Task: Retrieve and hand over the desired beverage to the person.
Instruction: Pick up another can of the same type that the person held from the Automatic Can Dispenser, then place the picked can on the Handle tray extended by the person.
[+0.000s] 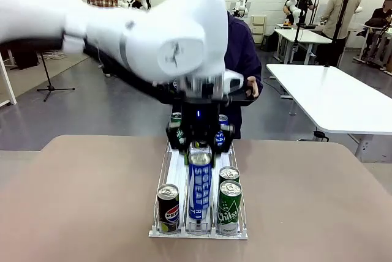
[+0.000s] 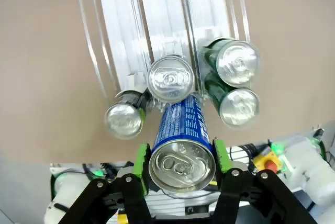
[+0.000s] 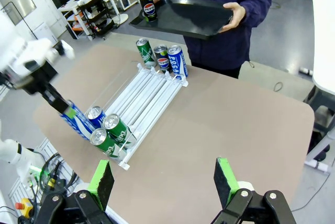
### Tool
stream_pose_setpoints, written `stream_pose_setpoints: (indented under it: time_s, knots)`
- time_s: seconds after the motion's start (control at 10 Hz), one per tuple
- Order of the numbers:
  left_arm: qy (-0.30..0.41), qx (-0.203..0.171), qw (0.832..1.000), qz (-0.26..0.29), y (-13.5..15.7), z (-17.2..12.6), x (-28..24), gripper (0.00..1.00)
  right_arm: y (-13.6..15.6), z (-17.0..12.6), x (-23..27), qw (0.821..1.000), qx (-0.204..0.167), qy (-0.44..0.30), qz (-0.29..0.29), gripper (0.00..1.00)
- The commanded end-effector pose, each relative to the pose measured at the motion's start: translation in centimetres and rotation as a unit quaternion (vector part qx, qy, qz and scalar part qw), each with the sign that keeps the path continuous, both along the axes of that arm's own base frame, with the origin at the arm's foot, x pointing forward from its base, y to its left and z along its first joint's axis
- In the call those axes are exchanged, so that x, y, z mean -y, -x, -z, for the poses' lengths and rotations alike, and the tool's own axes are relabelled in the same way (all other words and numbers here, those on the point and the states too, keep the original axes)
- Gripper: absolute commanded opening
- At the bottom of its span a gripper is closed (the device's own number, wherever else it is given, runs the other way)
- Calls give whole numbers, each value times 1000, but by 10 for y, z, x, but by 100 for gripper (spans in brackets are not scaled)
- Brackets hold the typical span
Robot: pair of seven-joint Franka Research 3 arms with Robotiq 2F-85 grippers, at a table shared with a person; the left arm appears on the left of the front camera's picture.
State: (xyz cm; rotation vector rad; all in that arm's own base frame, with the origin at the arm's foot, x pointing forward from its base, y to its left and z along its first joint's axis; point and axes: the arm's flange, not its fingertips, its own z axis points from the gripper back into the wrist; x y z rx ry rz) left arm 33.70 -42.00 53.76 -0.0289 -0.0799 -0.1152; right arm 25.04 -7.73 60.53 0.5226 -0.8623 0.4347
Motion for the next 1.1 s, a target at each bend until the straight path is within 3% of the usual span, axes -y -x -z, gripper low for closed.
stream_pose_setpoints:
  time_s: [0.0, 0.2, 0.4, 0.6, 0.7, 1.0]
  knots:
    - [-7, 28, 1000, 12, -5, -65, -6, 51, -2, 1, -1, 1000, 1, -10, -13, 100]
    - [-4, 44, 999, 4, -18, -117, -12, 51, -2, 1, -1, 1000, 1, -10, -13, 100]
    - [3, 35, 999, -2, -38, -139, -21, 51, -2, 1, -1, 1000, 1, -10, -13, 100]
    - [20, 16, 1000, -11, -47, -133, -33, 51, -2, 1, -1, 1000, 1, -10, -13, 100]
    - [13, 32, 999, -13, -36, -136, -30, 51, -2, 1, -1, 1000, 1, -10, -13, 100]
    - [13, 32, 999, -13, -36, -136, -30, 51, -2, 1, -1, 1000, 1, -10, -13, 100]
